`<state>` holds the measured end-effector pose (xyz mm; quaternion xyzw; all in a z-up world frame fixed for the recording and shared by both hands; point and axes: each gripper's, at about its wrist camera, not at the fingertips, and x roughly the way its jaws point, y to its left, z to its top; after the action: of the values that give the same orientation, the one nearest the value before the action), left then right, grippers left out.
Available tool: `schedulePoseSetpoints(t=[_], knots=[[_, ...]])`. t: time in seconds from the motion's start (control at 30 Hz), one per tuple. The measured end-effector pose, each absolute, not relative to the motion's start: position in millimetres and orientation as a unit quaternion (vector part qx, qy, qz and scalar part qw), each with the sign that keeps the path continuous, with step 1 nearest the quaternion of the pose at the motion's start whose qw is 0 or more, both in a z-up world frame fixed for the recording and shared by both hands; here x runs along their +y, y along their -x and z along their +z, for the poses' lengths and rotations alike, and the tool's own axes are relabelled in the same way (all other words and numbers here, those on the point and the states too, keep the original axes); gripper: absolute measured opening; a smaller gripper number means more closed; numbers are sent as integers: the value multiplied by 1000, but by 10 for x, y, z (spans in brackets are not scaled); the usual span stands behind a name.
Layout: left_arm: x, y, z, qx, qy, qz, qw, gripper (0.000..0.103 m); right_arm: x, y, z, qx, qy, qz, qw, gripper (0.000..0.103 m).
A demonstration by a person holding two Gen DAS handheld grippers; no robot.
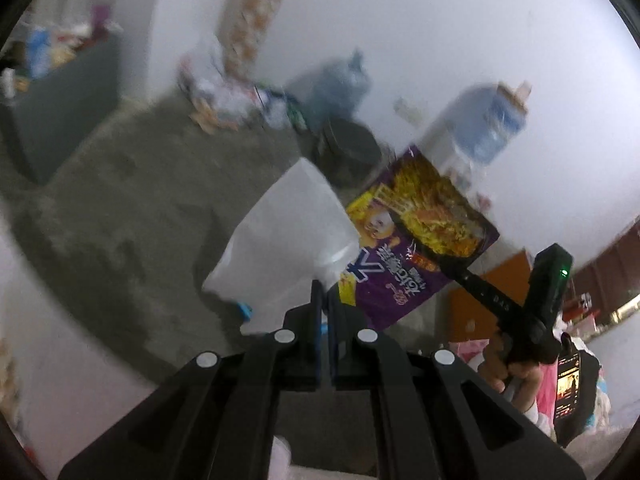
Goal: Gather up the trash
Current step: 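Carry the tissue and purple bag over the blue wastebasket, then open both tools to drop the tissue and purple bag into the wastebasket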
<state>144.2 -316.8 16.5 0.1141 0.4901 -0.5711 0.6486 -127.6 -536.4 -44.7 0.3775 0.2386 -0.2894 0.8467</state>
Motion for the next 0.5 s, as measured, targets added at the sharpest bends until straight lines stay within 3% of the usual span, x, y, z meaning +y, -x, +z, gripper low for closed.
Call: schedulePoseSetpoints(t=[0.17,0.43,0.5], knots=[[-4030,-1442,-567,557,-154,-554,599,2,-5598,1056,-873,283,-377,-294,832,0],[-4729,-1418,-1466,587,-210,-530,575,4,-5971,718,-1631,327,-402,-284,807,4],[-4845,-1443,-1699,601,-229,-512,569,26,-6052,669,-1880,338,-415,-293,792,14]])
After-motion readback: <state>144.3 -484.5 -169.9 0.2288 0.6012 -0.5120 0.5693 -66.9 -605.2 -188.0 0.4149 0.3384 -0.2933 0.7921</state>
